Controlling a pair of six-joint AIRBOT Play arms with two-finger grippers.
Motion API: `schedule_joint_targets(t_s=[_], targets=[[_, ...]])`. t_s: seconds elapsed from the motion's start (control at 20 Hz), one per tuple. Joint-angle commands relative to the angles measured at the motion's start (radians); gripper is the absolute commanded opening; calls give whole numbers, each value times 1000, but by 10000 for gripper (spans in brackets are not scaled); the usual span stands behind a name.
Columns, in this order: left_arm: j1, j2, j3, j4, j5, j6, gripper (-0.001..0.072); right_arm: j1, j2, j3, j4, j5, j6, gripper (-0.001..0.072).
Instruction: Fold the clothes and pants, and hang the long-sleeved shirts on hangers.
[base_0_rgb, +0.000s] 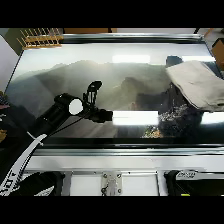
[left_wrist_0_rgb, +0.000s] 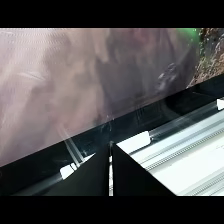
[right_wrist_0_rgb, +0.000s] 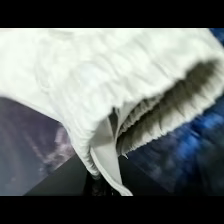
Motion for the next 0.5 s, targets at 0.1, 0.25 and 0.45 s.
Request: schedule_joint_targets(t_s=[0.1, 0.25, 0.45], targets=[[0, 0, 0, 0, 10, 0, 4, -55, 48, -115, -125, 120, 111, 20], [0, 0, 0, 0, 10, 0, 4, -55, 85, -211, -142, 129, 130, 20], [0, 0, 0, 0, 8, 0, 4, -57, 99, -245, -258, 113, 132, 22]])
